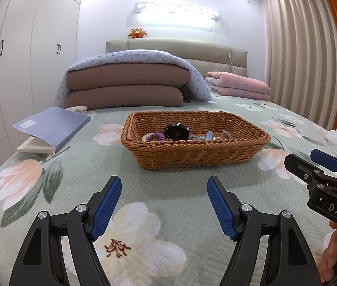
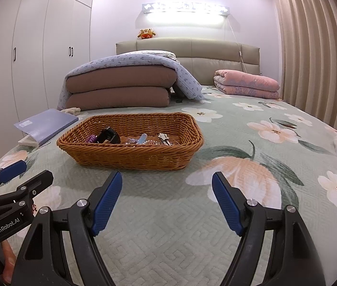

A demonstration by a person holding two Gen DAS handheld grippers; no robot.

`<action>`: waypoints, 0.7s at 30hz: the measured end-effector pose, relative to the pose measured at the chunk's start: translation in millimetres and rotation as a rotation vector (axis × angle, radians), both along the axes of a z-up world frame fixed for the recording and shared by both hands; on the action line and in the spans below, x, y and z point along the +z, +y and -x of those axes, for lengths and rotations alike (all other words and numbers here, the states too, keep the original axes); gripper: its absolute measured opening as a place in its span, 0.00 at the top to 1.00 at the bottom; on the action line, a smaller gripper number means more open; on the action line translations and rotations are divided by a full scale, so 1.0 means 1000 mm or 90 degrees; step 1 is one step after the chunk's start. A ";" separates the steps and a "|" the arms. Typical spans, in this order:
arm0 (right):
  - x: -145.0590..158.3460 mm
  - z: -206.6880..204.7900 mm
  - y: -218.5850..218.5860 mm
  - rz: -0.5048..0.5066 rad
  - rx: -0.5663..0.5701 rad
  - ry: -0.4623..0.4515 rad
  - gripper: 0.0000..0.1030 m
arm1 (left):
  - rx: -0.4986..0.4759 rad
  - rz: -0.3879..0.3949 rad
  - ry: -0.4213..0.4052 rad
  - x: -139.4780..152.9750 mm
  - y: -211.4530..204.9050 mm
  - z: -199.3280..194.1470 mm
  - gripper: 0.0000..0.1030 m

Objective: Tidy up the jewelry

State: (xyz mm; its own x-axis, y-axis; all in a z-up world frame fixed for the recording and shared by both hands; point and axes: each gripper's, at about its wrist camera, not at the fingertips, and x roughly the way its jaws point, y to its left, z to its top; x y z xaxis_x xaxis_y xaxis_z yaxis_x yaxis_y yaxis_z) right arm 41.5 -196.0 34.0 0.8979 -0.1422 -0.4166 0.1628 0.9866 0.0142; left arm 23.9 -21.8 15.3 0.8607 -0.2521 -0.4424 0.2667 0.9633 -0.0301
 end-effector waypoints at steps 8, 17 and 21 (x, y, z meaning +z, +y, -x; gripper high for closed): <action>0.000 0.000 0.001 0.000 0.000 0.000 0.23 | -0.001 -0.001 -0.001 0.000 0.000 0.000 0.27; -0.001 0.000 0.000 0.000 -0.002 0.000 0.23 | -0.001 -0.001 -0.001 0.000 0.000 0.000 0.27; -0.002 -0.001 -0.001 -0.003 0.000 0.002 0.23 | -0.001 -0.001 -0.001 0.000 0.000 0.001 0.27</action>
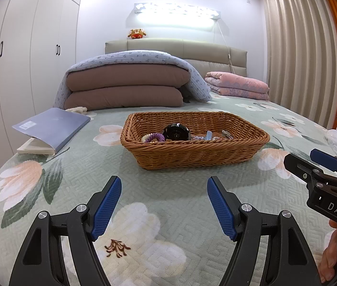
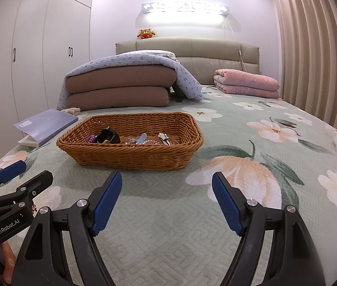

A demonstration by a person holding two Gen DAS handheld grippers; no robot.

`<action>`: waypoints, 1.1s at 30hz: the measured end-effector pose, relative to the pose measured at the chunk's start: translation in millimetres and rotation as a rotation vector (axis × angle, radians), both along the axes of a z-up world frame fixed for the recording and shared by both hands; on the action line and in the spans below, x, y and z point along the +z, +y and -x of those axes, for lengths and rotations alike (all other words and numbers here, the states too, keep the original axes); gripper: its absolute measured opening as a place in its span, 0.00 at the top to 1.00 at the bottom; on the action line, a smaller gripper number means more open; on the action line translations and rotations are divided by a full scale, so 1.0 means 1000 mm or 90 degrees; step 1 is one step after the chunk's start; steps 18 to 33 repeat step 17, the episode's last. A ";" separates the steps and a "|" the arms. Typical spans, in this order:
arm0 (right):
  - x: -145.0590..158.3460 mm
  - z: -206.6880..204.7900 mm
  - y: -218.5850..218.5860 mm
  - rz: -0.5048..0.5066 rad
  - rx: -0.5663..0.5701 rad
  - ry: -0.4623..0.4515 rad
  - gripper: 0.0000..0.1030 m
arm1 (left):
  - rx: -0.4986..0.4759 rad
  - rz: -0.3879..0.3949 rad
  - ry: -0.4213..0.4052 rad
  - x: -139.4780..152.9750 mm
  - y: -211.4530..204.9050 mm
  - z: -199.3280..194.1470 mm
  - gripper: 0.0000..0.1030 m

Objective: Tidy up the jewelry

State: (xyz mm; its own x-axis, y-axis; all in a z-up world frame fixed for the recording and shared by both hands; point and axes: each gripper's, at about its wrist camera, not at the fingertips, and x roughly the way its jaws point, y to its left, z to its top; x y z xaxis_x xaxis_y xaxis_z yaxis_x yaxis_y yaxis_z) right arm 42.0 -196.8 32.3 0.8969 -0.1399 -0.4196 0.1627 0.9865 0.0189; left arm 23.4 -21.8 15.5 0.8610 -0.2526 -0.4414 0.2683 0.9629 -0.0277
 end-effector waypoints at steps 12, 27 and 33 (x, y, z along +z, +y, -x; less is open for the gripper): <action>0.000 0.000 -0.001 0.002 0.001 0.000 0.23 | -0.004 0.003 -0.001 0.001 0.001 0.000 0.27; 0.000 0.000 -0.001 0.002 0.000 0.000 0.23 | 0.010 0.014 -0.003 0.002 0.006 -0.001 0.26; 0.000 0.000 -0.001 0.002 0.000 0.000 0.23 | 0.010 0.014 -0.003 0.002 0.006 -0.001 0.26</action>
